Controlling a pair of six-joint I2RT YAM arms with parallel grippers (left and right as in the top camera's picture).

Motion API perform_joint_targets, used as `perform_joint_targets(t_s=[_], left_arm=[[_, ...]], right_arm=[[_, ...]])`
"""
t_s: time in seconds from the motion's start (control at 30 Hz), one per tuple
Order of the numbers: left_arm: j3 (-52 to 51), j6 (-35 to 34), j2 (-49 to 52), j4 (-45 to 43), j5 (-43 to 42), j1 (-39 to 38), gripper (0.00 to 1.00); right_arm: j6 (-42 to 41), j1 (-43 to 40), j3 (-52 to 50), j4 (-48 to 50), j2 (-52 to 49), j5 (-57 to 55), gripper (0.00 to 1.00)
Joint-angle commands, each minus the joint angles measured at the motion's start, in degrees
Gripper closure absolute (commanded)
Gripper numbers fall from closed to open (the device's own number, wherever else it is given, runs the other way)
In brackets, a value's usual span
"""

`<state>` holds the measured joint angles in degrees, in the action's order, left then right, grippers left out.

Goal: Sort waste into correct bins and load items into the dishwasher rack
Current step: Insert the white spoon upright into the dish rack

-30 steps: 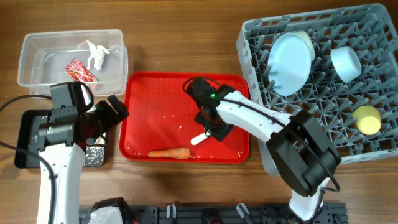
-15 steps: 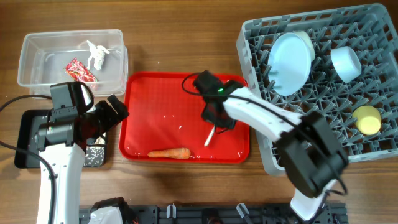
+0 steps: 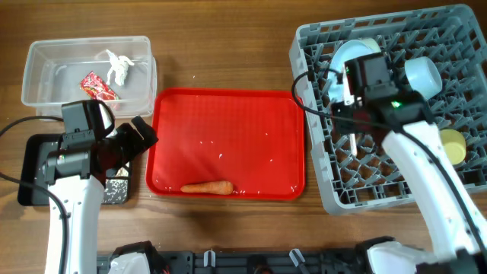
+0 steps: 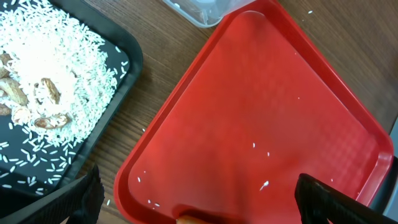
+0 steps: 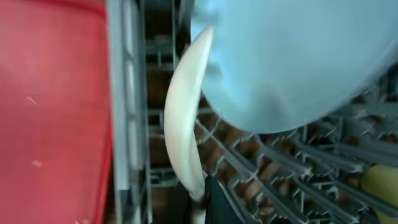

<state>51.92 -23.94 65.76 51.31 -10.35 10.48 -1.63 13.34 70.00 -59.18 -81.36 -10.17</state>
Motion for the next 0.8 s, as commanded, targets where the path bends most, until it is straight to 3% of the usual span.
perform_joint_targets(t_s=[0.0,0.17,0.2,0.23,0.27,0.4,0.43,0.47,0.5,0.57,0.7,0.77], left_arm=[[-0.2,-0.5,0.3,0.0,-0.5,0.2,0.0],[-0.2,-0.5,0.3,0.0,-0.5,0.2,0.0],[-0.2,-0.5,0.3,0.0,-0.5,0.2,0.0],[-0.2,-0.5,0.3,0.0,-0.6,0.2,0.0],[-0.2,-0.5,0.3,0.0,-0.8,0.2,0.0],[-0.2,-0.6,0.3,0.1,-7.8,0.2,0.0],[-0.2,-3.9,0.3,1.0,-8.7,0.2,0.0],[-0.3,-8.0,0.3,2.1,-8.7,-0.3,0.0],[-0.4,-10.8,0.3,2.6,-8.7,-1.0,0.0],[-0.9,-16.8,0.3,2.5,-8.0,-4.1,0.0],[-3.3,-29.5,0.9,-0.2,-3.9,-16.9,0.0],[-4.8,-40.0,2.1,-3.1,-4.0,-23.3,0.0]], right_arm=[[2.7,0.0,-3.0,0.1,-4.9,1.2,0.96],[2.7,0.0,-3.0,0.8,-9.8,9.0,0.93],[2.7,0.0,-2.9,0.8,-9.6,9.2,0.89],[2.7,0.0,-2.9,0.5,-9.4,9.2,0.73],[2.7,0.0,-2.9,0.3,-9.0,9.2,0.64],[2.5,0.0,-1.2,0.1,-5.5,9.2,0.6],[2.5,0.0,-0.4,0.2,-3.1,9.3,0.6],[2.5,0.0,-0.2,0.5,-1.0,10.5,0.48],[2.5,0.0,-0.2,1.2,0.9,12.7,0.3],[2.6,0.0,-0.2,2.2,4.3,15.7,0.16],[2.6,0.0,-0.2,2.6,6.4,16.2,0.11],[2.6,0.0,-0.2,2.6,6.4,16.2,0.11]])
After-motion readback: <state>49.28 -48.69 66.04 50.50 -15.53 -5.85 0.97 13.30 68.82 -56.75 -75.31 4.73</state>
